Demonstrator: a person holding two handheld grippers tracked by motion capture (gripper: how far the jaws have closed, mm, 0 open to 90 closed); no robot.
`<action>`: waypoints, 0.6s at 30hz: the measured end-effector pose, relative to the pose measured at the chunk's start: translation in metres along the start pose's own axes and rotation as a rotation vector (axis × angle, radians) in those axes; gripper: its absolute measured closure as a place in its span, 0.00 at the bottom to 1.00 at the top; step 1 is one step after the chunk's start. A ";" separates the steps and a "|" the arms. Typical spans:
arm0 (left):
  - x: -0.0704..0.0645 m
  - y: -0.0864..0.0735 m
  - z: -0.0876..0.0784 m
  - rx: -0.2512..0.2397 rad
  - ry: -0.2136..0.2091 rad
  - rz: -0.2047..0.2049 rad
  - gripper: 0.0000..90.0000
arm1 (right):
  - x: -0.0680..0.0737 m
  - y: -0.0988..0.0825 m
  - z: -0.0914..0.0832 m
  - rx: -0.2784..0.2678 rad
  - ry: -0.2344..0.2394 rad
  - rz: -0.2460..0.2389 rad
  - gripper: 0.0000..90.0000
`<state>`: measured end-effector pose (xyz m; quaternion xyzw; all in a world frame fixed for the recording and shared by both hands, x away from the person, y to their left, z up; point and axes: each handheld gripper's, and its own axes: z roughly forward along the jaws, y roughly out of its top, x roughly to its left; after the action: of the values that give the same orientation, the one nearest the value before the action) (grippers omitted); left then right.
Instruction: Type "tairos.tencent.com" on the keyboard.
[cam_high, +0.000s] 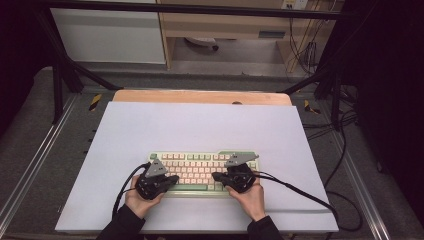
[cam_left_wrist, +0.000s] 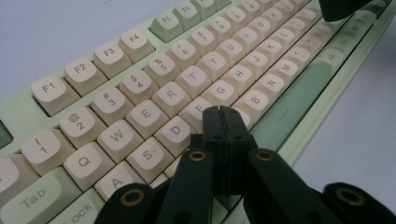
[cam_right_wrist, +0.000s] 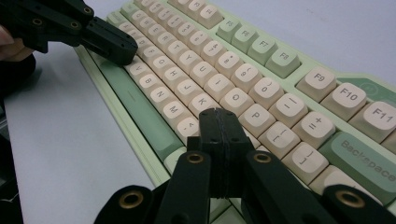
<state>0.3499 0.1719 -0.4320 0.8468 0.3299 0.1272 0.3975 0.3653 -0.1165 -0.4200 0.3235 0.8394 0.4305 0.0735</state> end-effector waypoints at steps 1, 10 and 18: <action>0.000 0.000 0.000 0.000 0.001 0.001 1.00 | 0.000 0.000 0.000 0.000 0.000 0.000 1.00; 0.001 0.002 -0.007 -0.021 -0.006 -0.001 1.00 | -0.001 0.001 -0.002 -0.010 -0.002 -0.005 1.00; 0.006 0.002 -0.014 -0.028 0.001 0.000 1.00 | -0.001 0.003 -0.004 -0.020 -0.007 0.000 1.00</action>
<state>0.3485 0.1827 -0.4220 0.8411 0.3284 0.1321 0.4090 0.3660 -0.1185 -0.4158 0.3243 0.8347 0.4379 0.0795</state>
